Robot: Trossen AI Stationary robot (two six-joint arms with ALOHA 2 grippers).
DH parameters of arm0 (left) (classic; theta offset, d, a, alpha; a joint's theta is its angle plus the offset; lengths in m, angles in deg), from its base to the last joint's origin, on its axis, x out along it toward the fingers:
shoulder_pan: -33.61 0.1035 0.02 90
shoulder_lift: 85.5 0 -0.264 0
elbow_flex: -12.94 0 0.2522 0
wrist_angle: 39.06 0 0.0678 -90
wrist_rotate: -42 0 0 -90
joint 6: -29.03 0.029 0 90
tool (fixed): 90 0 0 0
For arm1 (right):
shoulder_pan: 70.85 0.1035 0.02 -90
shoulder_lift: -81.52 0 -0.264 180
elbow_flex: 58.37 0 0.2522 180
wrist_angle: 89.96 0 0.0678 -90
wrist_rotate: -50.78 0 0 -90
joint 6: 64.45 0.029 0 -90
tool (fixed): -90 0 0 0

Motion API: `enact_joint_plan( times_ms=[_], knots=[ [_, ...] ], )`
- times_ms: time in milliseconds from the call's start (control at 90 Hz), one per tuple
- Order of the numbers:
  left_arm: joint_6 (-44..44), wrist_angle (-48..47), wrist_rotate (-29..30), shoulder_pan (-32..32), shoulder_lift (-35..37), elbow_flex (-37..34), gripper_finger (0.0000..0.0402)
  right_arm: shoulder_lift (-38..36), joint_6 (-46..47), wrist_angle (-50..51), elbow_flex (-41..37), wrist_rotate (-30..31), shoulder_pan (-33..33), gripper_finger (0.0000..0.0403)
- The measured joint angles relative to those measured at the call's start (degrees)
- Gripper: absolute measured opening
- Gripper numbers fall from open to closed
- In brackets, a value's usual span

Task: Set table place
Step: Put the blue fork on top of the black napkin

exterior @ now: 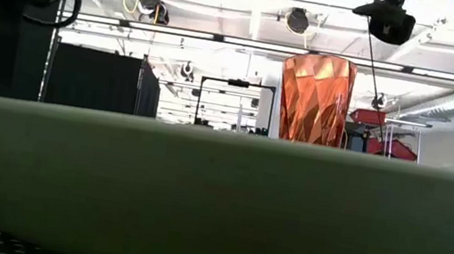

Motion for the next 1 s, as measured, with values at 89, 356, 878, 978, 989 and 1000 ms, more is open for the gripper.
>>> enact_joint_plan(
  times_ms=[89, 356, 878, 978, 989, 1000],
  knots=[
    [0.0, -1.3, 0.0, 0.4, -0.5, 0.0, 0.0114, 0.0, -0.2, 0.1, 0.0, 0.0, 0.0, 0.0254],
    [0.0, -1.1, 0.0, 0.7, -1.4, 0.0, 0.0114, 0.0, -1.1, 0.6, 0.0, -0.1, 0.0, 0.0254],
    [0.7, 0.6, -1.2, 1.3, -3.8, -0.3, 0.0114, 0.0, -1.5, 1.0, 0.0, -0.2, 0.0, 0.0254],
    [1.1, 0.7, -3.1, 1.4, -3.9, -1.3, 0.0114, 0.0, -1.5, 1.0, 0.0, -0.2, 0.0, 0.0254],
    [1.1, 0.7, -3.2, 1.4, -3.9, -1.4, 0.0114, 0.0, -1.5, 1.0, 0.0, -0.2, 0.0, 0.0254],
    [1.1, 0.7, -3.2, 1.4, -3.9, -1.5, 0.0114, 0.0, -1.5, 1.0, 0.0, -0.2, 0.0, 0.0254]
  ],
)
